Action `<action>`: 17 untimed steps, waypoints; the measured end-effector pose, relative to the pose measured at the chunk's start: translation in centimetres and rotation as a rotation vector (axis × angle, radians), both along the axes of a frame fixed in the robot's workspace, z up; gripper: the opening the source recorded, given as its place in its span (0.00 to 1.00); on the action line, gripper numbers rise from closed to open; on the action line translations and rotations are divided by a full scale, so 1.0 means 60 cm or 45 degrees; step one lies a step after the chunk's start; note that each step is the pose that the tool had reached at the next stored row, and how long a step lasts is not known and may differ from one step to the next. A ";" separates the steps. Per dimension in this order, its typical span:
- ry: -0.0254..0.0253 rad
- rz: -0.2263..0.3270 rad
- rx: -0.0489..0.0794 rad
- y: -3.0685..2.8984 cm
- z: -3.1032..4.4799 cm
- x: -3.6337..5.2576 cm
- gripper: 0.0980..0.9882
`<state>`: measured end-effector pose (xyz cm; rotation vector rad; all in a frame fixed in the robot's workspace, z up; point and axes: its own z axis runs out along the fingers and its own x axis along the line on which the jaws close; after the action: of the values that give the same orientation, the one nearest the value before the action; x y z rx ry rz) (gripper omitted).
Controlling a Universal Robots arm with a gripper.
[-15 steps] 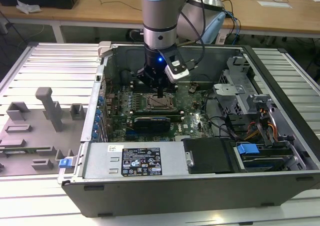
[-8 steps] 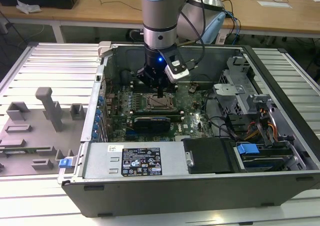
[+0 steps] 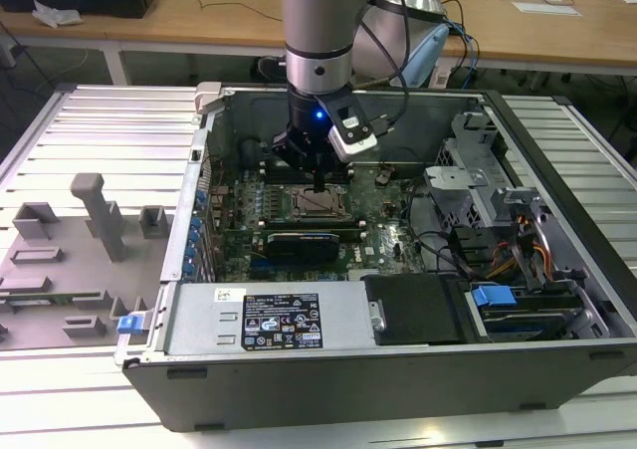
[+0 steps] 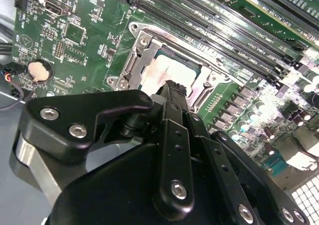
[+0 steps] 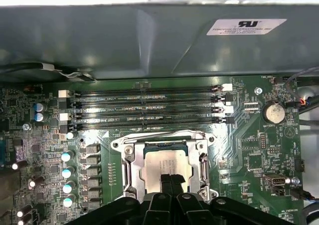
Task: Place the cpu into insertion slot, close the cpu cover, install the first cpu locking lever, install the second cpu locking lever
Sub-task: 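Install the second cpu locking lever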
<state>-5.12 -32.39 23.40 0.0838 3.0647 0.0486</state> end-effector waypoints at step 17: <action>-0.0001 0.000 0.000 -0.0189 0.021 0.000 0.01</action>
<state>-5.12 -33.53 24.65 0.0839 3.0645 0.0490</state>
